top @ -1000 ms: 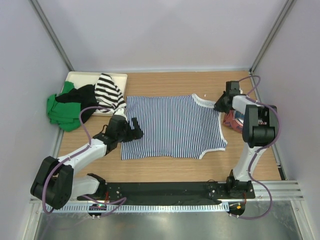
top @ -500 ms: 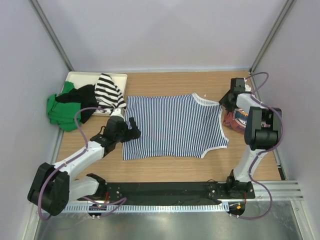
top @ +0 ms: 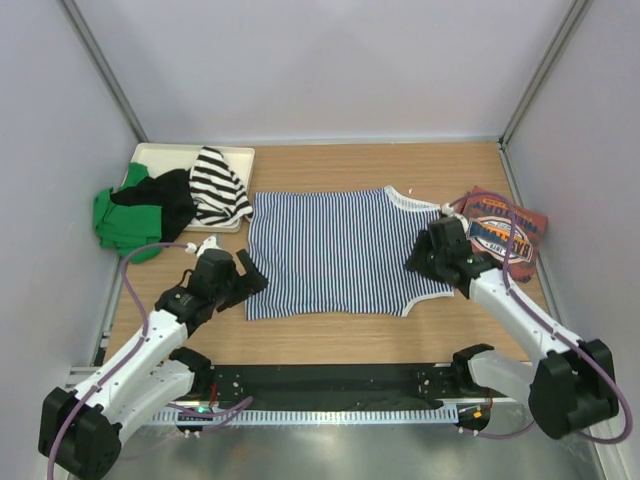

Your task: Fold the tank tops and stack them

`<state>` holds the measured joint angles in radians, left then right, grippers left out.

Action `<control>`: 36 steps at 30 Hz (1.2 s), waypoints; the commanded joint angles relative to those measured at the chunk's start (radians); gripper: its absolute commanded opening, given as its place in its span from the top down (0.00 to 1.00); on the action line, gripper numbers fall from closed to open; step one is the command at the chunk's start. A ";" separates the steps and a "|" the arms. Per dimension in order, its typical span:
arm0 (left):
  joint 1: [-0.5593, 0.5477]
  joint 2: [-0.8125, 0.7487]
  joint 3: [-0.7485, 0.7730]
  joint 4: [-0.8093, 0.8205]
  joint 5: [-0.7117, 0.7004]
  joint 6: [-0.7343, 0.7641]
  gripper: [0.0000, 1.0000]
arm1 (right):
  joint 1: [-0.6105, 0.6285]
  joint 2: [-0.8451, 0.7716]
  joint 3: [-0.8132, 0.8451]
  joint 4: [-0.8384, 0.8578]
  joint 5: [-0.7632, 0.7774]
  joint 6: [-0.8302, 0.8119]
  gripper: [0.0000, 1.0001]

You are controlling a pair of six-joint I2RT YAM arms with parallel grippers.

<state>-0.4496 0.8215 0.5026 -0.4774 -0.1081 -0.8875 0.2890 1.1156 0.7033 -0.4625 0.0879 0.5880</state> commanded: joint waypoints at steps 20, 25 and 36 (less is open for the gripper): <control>0.000 0.056 -0.114 -0.029 0.035 -0.200 0.27 | 0.187 -0.111 -0.226 0.001 0.098 0.250 0.55; -0.001 0.088 -0.113 -0.055 -0.001 -0.222 0.38 | 0.185 0.021 -0.208 0.045 0.234 0.248 0.91; -0.001 0.119 -0.118 -0.072 -0.013 -0.260 0.49 | 0.188 0.010 -0.168 0.032 0.283 0.234 0.76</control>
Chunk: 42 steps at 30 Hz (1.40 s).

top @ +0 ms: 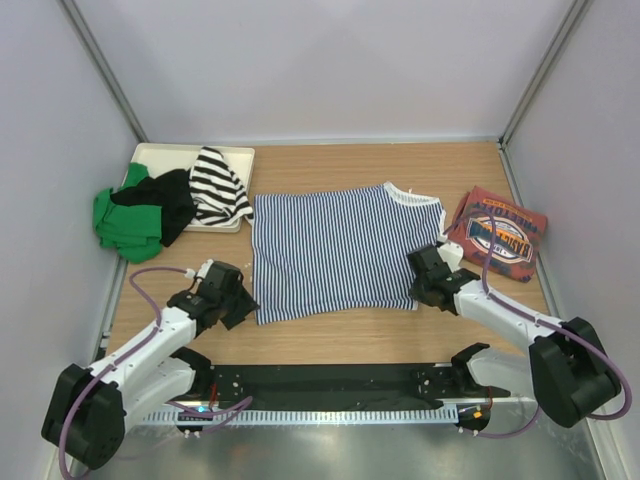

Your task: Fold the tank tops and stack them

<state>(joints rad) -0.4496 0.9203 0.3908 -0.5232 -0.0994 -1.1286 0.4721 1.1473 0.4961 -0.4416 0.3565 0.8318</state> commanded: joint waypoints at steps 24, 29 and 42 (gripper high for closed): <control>-0.107 0.055 -0.059 0.049 0.032 -0.115 0.78 | 0.034 -0.150 0.050 -0.092 -0.157 -0.040 0.59; -0.107 0.031 -0.082 0.080 0.014 -0.151 1.00 | 0.071 -0.167 0.032 -0.109 -0.156 -0.028 0.64; -0.090 0.084 0.060 0.012 -0.049 -0.100 1.00 | 0.140 -0.149 0.002 -0.148 -0.064 0.053 0.55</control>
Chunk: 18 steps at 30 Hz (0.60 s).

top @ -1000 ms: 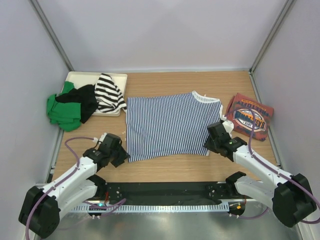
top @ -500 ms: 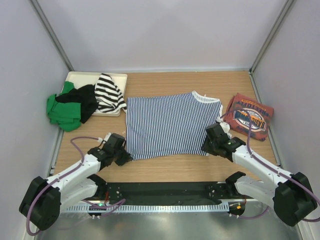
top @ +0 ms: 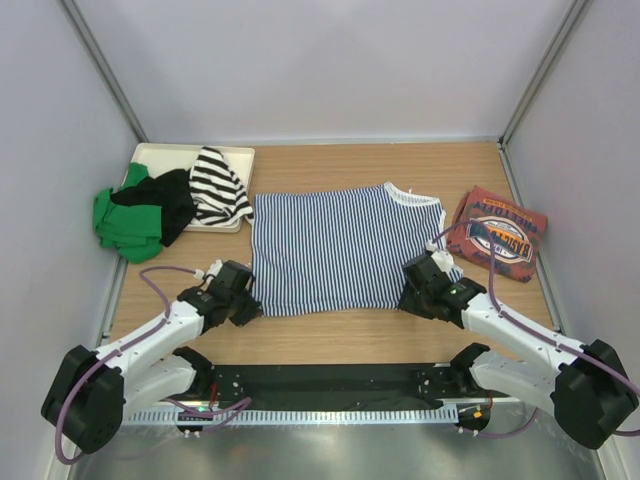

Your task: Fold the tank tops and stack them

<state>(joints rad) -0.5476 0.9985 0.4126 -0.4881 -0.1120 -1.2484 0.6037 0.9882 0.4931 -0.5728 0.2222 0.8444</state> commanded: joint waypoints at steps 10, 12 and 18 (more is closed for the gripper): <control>0.040 -0.024 0.034 -0.043 -0.058 0.018 1.00 | 0.008 0.003 -0.016 -0.004 0.151 0.088 0.61; 0.049 -0.029 0.032 -0.041 -0.055 0.023 1.00 | 0.008 0.027 -0.014 0.005 0.138 0.085 0.59; 0.051 -0.008 0.031 -0.026 -0.040 0.032 1.00 | 0.016 0.085 -0.053 0.112 0.034 0.073 0.56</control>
<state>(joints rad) -0.5034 0.9848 0.4206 -0.5144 -0.1314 -1.2362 0.6075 1.0565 0.4606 -0.5377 0.2924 0.9081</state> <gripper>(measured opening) 0.005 0.437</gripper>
